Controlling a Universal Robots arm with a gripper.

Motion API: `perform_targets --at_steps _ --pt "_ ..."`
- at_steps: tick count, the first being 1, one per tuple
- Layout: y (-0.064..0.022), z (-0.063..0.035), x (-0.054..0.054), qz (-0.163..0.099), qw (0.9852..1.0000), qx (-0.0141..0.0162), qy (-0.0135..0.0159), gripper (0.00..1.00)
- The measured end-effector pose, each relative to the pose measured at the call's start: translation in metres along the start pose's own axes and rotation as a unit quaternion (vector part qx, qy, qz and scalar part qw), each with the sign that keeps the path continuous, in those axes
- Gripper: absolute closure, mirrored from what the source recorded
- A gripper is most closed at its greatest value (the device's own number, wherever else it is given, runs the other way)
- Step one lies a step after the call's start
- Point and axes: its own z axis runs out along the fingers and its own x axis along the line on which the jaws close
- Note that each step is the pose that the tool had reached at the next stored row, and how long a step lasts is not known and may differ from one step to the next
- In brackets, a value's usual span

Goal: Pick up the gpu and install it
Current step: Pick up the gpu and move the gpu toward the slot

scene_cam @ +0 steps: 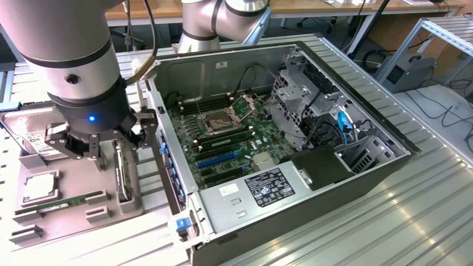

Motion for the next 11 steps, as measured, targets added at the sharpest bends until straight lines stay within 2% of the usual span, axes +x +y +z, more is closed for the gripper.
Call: perform_targets --at_steps 2,11 --pt "-0.0005 0.0075 0.0002 0.0 1.0 0.0 0.0 0.46" --pt "-0.0007 0.0104 0.0002 0.0 1.0 0.0 0.0 0.46"
